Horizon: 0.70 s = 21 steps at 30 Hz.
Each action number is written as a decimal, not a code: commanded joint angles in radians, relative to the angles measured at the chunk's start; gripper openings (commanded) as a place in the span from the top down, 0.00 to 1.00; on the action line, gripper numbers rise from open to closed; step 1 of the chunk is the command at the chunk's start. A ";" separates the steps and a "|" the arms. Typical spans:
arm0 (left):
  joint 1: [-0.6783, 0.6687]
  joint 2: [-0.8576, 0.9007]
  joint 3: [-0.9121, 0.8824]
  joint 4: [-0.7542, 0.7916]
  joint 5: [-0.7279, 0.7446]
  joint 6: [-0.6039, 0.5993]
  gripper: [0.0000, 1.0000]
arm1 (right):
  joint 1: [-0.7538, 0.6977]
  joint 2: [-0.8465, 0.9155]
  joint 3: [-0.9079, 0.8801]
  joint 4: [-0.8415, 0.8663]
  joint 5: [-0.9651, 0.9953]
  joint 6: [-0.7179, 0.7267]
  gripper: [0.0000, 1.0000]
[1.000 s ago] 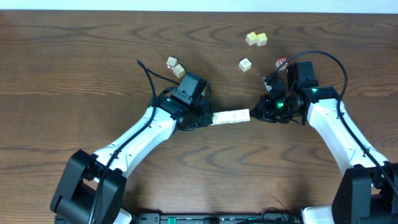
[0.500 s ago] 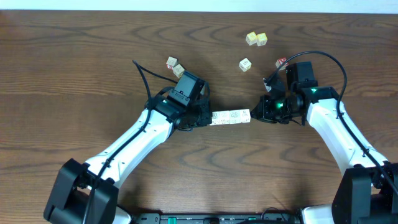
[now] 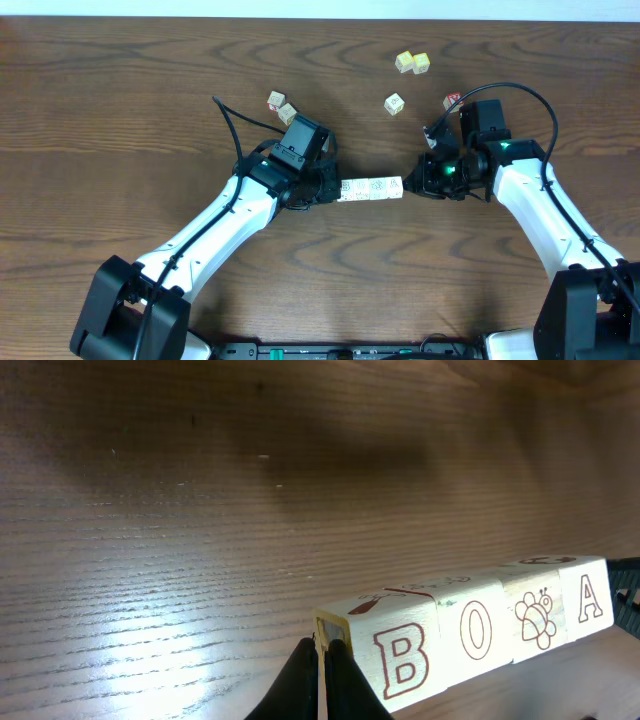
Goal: Lift 4 blocks
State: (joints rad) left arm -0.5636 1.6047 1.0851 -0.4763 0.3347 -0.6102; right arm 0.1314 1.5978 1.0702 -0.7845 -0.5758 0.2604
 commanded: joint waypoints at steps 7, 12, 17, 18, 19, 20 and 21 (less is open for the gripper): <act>-0.020 -0.019 0.029 0.013 0.100 -0.016 0.93 | 0.035 -0.003 0.003 -0.002 -0.132 0.016 0.99; -0.020 -0.020 0.037 0.013 0.103 -0.016 0.93 | 0.035 -0.003 0.003 -0.001 -0.133 0.016 0.99; -0.020 -0.023 0.042 0.013 0.104 -0.016 0.93 | 0.035 -0.003 0.003 -0.002 -0.134 0.016 0.99; -0.020 -0.023 0.042 0.013 0.104 -0.016 0.93 | 0.035 -0.003 0.003 -0.002 -0.134 0.017 0.99; -0.020 -0.025 0.042 0.013 0.104 -0.016 0.93 | 0.035 -0.003 0.003 -0.002 -0.134 0.017 0.99; -0.020 -0.026 0.042 0.013 0.104 -0.016 0.93 | 0.035 -0.003 0.003 -0.002 -0.134 0.017 0.99; -0.020 -0.027 0.043 0.013 0.104 -0.016 0.93 | 0.035 -0.003 0.003 -0.001 -0.134 0.017 0.99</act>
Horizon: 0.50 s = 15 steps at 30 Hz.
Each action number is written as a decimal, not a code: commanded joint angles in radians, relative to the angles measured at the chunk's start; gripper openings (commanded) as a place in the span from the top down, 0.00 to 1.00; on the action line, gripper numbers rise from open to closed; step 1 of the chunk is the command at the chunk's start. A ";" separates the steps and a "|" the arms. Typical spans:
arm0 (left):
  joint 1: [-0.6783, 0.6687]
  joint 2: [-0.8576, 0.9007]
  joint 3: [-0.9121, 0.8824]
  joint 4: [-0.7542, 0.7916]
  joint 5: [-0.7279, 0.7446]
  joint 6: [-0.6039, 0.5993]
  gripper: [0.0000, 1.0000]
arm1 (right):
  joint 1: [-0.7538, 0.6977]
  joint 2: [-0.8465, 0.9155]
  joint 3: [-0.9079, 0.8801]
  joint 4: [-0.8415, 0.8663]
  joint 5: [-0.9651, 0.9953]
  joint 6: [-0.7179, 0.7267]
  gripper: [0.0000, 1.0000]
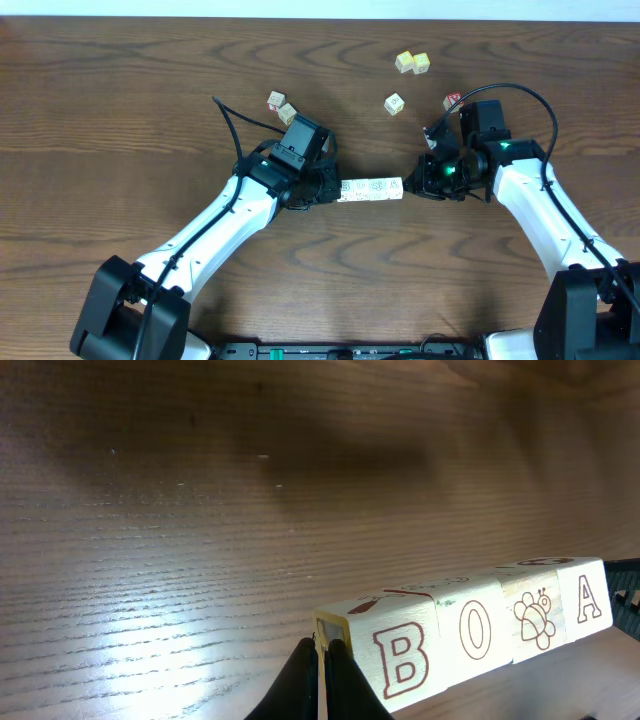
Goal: Lift 4 blocks
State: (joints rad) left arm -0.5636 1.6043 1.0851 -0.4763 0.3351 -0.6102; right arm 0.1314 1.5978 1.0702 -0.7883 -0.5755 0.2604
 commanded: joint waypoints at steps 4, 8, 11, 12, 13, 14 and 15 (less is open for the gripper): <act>-0.020 -0.032 0.043 0.013 0.103 -0.016 0.93 | 0.035 -0.003 0.003 0.002 -0.134 0.017 0.99; -0.020 -0.034 0.043 0.013 0.104 -0.016 0.93 | 0.035 -0.003 0.003 0.002 -0.137 0.017 0.99; -0.020 -0.036 0.043 0.013 0.103 -0.016 0.93 | 0.035 -0.003 0.003 0.003 -0.137 0.017 0.99; -0.020 -0.037 0.043 0.013 0.103 -0.016 0.93 | 0.035 -0.003 0.003 0.003 -0.137 0.017 0.99; -0.020 -0.039 0.043 0.013 0.103 -0.016 0.93 | 0.035 -0.003 0.003 0.003 -0.137 0.017 0.99; -0.020 -0.039 0.043 0.013 0.103 -0.016 0.93 | 0.035 -0.003 0.003 0.003 -0.137 0.018 0.99; -0.020 -0.039 0.043 0.013 0.103 -0.016 0.93 | 0.035 -0.003 0.003 0.003 -0.137 0.021 0.99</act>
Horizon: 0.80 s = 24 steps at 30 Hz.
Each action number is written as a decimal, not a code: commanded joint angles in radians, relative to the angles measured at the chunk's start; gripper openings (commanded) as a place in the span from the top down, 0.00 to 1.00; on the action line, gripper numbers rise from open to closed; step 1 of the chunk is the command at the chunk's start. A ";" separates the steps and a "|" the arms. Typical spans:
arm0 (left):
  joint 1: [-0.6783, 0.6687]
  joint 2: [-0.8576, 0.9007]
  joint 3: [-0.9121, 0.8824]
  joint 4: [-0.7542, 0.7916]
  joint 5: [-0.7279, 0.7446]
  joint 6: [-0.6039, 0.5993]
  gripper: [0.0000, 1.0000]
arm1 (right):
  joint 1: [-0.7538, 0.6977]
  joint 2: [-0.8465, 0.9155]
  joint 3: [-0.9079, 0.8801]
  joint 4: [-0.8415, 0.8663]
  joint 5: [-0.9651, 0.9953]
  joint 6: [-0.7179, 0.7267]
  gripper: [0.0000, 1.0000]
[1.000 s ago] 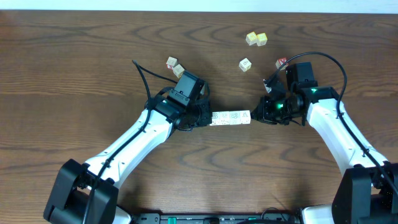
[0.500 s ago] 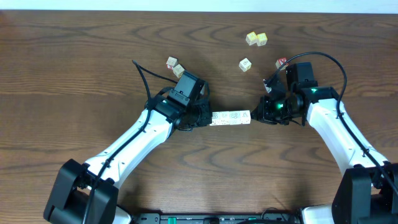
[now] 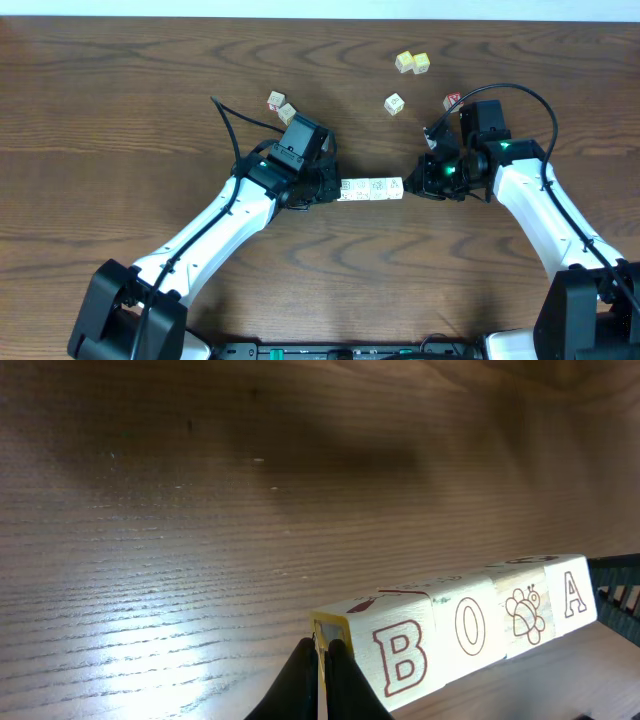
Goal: Lift 4 blocks
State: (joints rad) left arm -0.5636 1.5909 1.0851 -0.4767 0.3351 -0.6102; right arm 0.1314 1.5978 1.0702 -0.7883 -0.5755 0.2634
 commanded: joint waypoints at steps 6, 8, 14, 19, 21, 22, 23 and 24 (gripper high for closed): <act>-0.020 -0.026 0.043 0.013 0.103 -0.016 0.93 | 0.035 -0.003 0.003 0.003 -0.137 0.018 0.99; -0.020 -0.026 0.043 0.013 0.103 -0.016 0.93 | 0.035 -0.003 0.003 0.003 -0.137 0.018 0.99; -0.020 -0.026 0.043 0.013 0.103 -0.016 0.93 | 0.035 -0.003 0.003 0.003 -0.137 0.018 0.99; -0.020 -0.026 0.043 0.013 0.103 -0.016 0.93 | 0.035 -0.003 0.003 0.003 -0.137 0.021 0.99; -0.020 -0.026 0.043 0.013 0.103 -0.016 0.93 | 0.035 -0.003 0.003 0.003 -0.137 0.021 0.99; -0.020 -0.026 0.043 0.013 0.103 -0.016 0.93 | 0.035 -0.003 0.003 0.003 -0.137 0.021 0.99; -0.020 -0.026 0.043 0.013 0.103 -0.016 0.93 | 0.035 -0.003 0.003 0.003 -0.137 0.021 0.99; -0.020 -0.026 0.043 0.013 0.103 -0.016 0.93 | 0.035 -0.003 0.003 0.003 -0.137 0.021 0.99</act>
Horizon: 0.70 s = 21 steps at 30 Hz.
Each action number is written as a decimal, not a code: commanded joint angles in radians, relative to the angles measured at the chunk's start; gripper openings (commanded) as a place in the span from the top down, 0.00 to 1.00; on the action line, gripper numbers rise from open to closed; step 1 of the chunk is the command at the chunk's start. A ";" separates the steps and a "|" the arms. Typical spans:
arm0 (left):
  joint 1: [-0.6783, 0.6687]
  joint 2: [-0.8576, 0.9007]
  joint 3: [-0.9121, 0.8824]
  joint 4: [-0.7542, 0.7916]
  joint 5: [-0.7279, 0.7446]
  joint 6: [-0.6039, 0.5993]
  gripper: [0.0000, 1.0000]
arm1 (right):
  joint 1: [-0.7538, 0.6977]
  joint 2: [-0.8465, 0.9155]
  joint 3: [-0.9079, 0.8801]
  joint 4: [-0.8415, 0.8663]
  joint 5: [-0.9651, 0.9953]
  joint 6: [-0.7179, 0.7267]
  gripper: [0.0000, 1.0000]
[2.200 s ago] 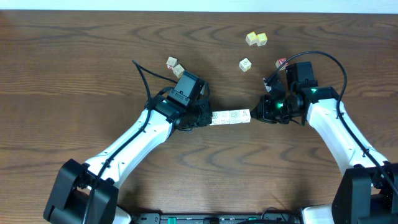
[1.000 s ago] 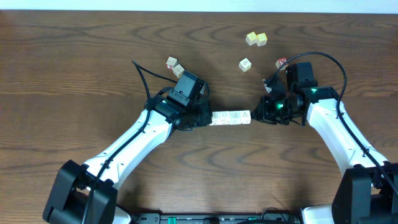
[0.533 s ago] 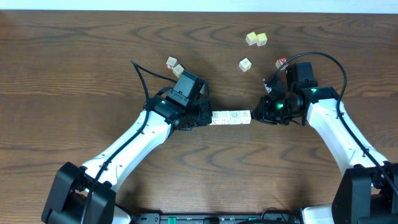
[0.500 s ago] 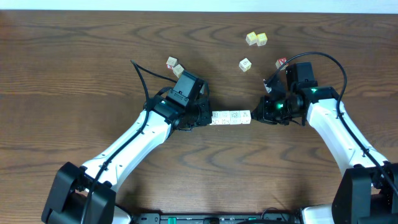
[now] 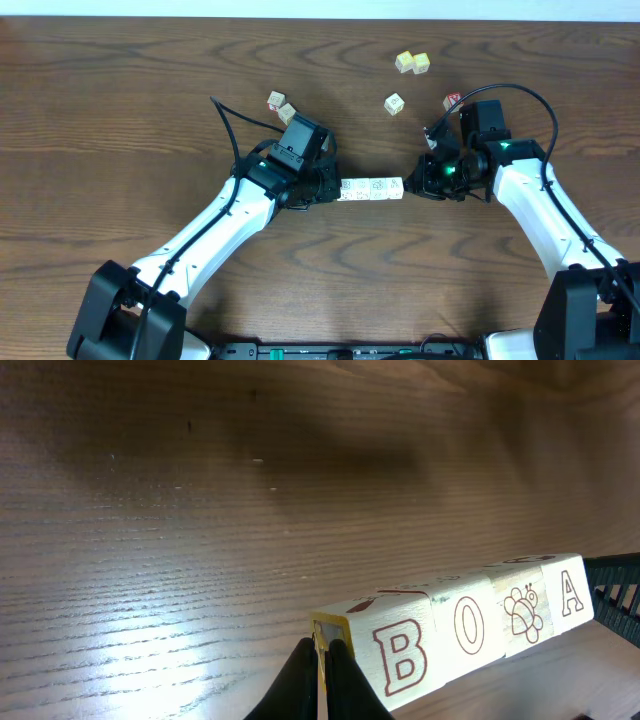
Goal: Lift 4 blocks
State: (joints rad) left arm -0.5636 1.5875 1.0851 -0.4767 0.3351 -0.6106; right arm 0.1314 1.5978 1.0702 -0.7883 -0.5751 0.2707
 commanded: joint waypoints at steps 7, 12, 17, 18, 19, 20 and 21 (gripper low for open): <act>-0.020 -0.023 0.043 0.013 0.103 -0.016 0.93 | 0.037 -0.003 0.003 0.005 -0.137 0.014 0.99; -0.020 -0.023 0.043 0.013 0.103 -0.016 0.93 | 0.040 -0.003 0.003 0.009 -0.137 0.014 0.99; -0.020 -0.023 0.043 0.013 0.103 -0.016 0.93 | 0.040 -0.003 0.003 0.009 -0.137 0.014 0.99; -0.020 -0.023 0.043 0.013 0.103 -0.016 0.93 | 0.040 -0.003 0.003 0.009 -0.137 0.014 0.99; -0.020 -0.023 0.043 0.013 0.103 -0.016 0.93 | 0.040 -0.003 0.003 0.009 -0.137 0.014 0.99; -0.020 -0.023 0.043 0.013 0.103 -0.016 0.93 | 0.041 -0.003 0.003 0.009 -0.137 0.014 0.99; -0.020 -0.023 0.043 0.013 0.103 -0.016 0.93 | 0.041 -0.003 0.003 0.009 -0.137 0.014 0.99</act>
State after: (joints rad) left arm -0.5636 1.5875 1.0851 -0.4767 0.3351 -0.6106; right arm 0.1314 1.5978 1.0702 -0.7853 -0.5747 0.2710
